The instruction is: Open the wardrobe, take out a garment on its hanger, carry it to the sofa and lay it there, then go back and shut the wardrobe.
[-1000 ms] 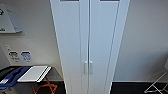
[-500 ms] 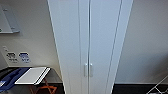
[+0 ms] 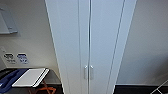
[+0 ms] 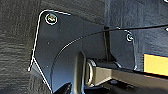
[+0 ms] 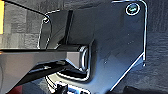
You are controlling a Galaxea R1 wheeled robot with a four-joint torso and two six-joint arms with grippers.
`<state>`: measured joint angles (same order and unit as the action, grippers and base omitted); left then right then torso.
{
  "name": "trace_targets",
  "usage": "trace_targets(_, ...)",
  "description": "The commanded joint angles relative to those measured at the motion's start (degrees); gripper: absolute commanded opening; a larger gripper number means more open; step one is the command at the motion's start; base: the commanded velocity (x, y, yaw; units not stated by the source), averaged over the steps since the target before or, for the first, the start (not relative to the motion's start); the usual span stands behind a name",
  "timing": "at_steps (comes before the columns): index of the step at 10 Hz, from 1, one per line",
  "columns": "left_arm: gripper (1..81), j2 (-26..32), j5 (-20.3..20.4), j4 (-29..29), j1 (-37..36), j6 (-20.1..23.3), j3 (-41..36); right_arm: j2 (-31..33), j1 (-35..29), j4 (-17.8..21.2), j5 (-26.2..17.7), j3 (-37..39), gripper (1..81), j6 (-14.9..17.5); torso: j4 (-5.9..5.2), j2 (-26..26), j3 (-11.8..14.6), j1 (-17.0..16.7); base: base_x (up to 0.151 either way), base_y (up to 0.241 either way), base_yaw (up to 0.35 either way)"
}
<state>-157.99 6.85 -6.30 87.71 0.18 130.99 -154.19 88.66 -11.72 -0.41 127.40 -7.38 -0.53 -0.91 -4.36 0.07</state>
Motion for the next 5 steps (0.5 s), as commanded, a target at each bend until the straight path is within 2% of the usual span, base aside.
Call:
trace_targets(1, 81.1, 0.65, -3.34, -0.03, -1.97, 0.43, -0.82, 1.22, -2.48, 0.03, -3.02, -1.12, 81.1, -0.18, 0.0, 0.0, 0.0, 0.0, 0.07, 0.0, 0.0)
trace_targets(5, 81.1, 0.65, -3.34, 0.06, -1.97, 0.43, -0.82, 1.22, -2.65, 0.11, -3.1, -0.76, 81.1, -0.27, 0.0, 0.0, 0.0, 0.0, 0.07, 0.0, 0.0)
